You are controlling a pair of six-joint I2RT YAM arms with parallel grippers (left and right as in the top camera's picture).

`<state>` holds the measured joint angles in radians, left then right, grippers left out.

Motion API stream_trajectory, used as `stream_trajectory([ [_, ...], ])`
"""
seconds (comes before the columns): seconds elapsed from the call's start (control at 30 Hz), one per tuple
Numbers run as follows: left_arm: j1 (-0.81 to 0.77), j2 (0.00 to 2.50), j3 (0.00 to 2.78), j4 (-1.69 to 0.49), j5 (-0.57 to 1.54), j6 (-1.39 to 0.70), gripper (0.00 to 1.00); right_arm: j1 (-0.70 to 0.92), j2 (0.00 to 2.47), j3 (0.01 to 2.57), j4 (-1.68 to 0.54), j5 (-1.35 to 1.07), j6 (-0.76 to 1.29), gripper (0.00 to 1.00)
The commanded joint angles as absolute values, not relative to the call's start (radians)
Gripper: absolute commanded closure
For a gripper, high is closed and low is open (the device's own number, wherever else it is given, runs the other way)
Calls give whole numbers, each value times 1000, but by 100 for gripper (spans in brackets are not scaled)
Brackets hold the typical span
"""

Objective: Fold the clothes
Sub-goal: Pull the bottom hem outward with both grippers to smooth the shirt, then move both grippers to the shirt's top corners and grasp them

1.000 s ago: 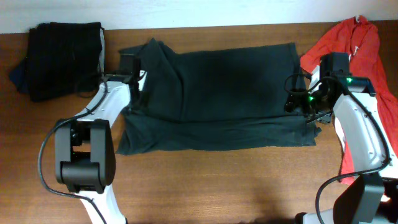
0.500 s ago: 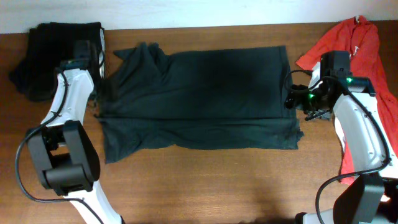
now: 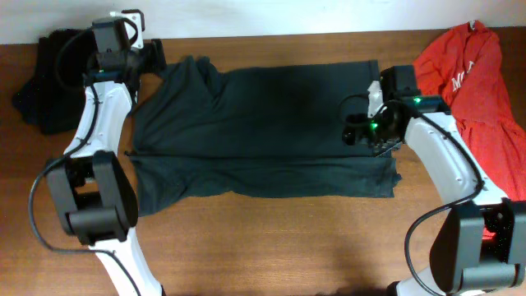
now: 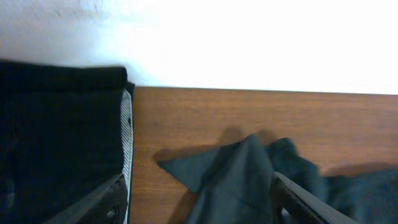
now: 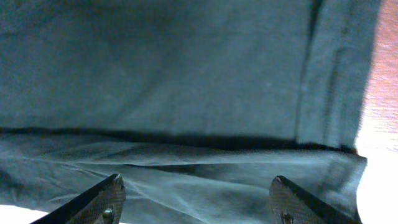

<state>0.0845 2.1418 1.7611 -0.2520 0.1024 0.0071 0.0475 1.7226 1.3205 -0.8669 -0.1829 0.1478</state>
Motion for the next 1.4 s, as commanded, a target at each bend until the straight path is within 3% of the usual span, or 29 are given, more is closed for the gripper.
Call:
stream_trajectory([
  [0.0,82,2263,1765,-192,135,-15,28,74,1725,1327,-868,-176,139,22],
  [0.43,83,2442,1765,-101,94,-76,32,73,1725,1327,-929,-120,138,23],
  [0.63,83,2442,1765,-49,45,-75,79,71,1725,1327,-929,-105,139,23],
  [0.73,81,2421,1765,-12,45,-75,98,71,1725,1327,-940,-49,139,23],
  [0.77,81,2394,1765,-17,46,-75,99,70,1725,1327,-942,-9,139,23],
  [0.87,81,2332,1765,-48,49,-75,99,25,1725,1343,-943,-33,165,23],
  [0.93,81,2340,1765,-60,67,-75,64,-9,1725,1346,-947,-117,165,23],
  [1.0,81,2355,1765,-70,108,-75,52,-11,1725,1346,-956,-121,165,23],
  [1.37,83,2439,1765,-54,104,-75,52,-11,1725,1346,-994,-120,164,24],
])
